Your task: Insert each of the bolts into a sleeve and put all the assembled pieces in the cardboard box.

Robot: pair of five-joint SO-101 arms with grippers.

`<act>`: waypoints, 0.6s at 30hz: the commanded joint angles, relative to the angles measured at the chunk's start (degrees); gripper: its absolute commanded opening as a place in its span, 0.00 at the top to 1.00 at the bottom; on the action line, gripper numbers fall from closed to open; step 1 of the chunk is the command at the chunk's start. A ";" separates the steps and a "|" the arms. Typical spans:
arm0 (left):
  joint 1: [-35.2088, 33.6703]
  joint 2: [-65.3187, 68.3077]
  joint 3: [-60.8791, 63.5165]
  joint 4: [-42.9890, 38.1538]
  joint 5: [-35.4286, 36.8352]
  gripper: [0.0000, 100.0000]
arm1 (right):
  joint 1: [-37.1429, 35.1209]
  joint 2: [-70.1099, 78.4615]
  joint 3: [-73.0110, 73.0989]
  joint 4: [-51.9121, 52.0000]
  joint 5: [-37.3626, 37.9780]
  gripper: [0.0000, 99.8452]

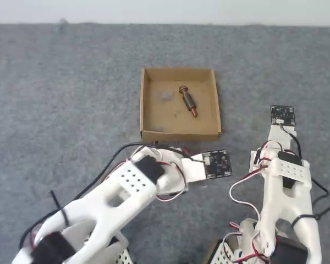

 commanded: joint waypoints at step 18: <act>-1.58 22.95 -14.64 -5.98 -6.15 0.85 | 0.40 -2.68 -0.62 -1.36 0.00 0.99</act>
